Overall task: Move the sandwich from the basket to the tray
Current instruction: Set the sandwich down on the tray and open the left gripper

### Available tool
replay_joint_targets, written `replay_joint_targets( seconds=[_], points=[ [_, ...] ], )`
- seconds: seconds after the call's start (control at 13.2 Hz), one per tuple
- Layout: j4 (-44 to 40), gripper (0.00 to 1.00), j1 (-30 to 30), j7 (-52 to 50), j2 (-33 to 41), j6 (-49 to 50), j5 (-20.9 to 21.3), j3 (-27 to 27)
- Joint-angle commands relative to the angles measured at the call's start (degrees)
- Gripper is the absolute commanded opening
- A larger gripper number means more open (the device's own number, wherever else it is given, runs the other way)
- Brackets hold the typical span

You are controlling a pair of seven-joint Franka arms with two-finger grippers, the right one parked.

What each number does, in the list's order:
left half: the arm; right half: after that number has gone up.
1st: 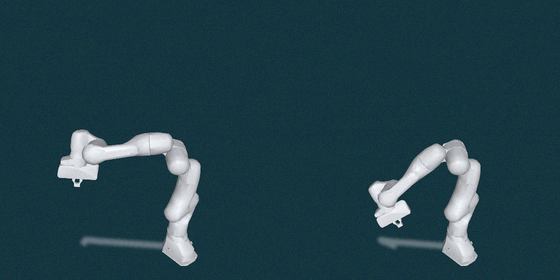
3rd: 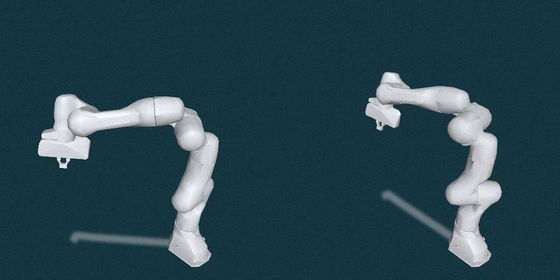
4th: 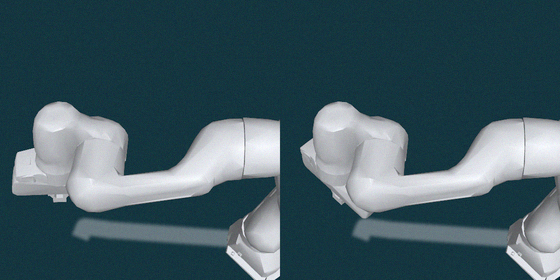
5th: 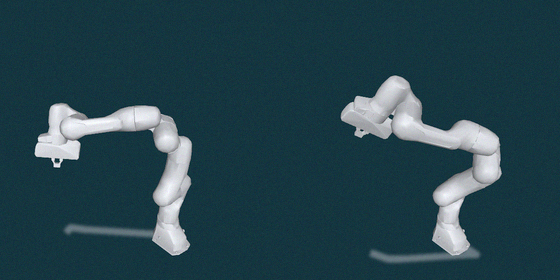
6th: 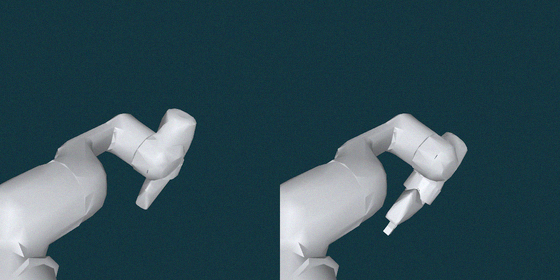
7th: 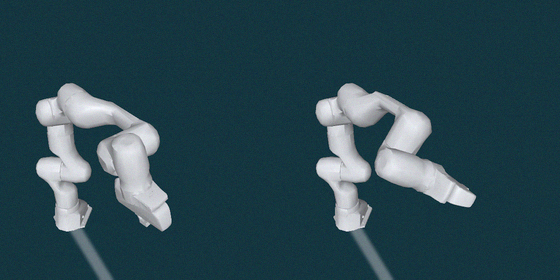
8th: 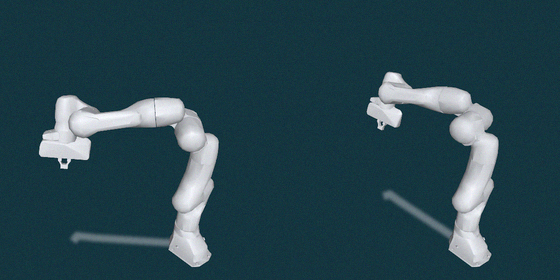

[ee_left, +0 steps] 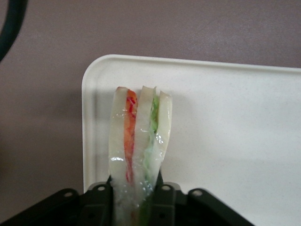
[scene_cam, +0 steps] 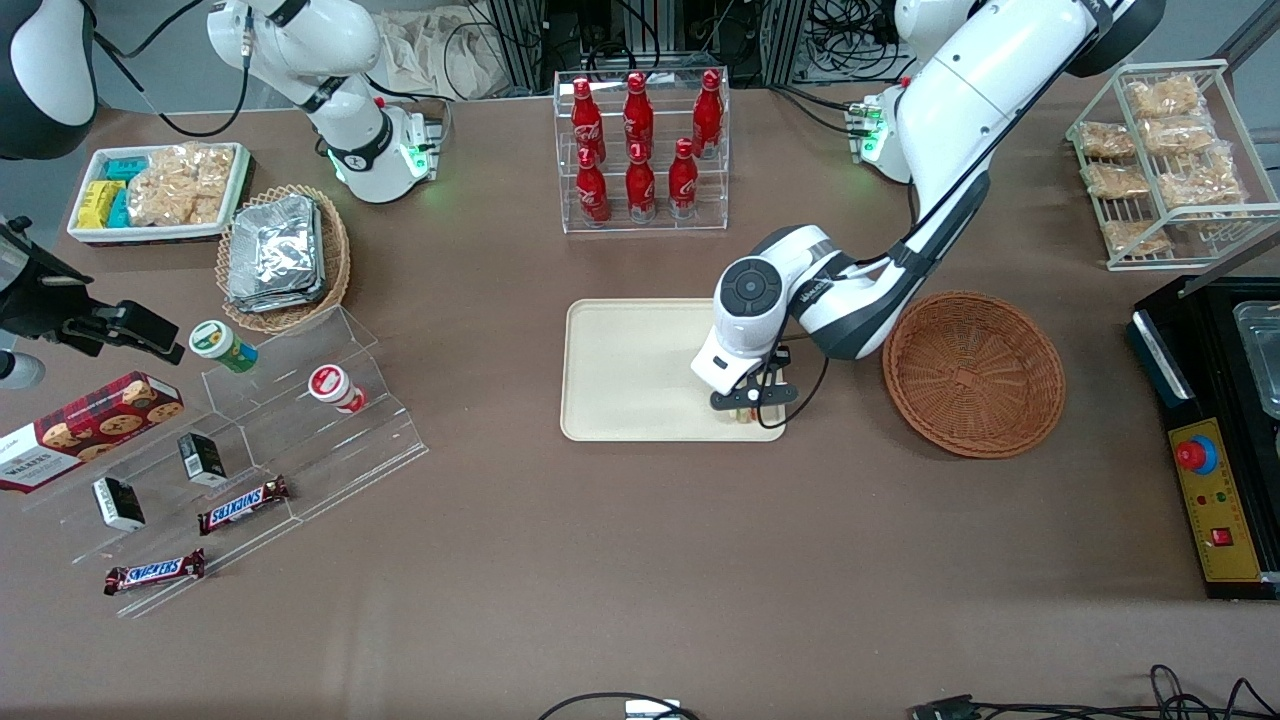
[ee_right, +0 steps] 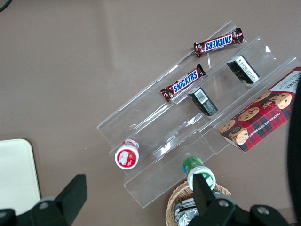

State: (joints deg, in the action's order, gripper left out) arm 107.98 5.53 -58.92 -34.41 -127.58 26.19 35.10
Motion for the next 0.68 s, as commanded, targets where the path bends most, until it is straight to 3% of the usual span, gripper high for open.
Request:
replay_joint_targets(
  seconds=[0.0,0.6],
  points=[
    [-0.75,1.0,-0.08,-2.78,-0.31,-0.57,1.23,0.23],
    [-1.28,1.0,-0.78,-2.69,1.71,1.1,0.44,0.41]
  ],
)
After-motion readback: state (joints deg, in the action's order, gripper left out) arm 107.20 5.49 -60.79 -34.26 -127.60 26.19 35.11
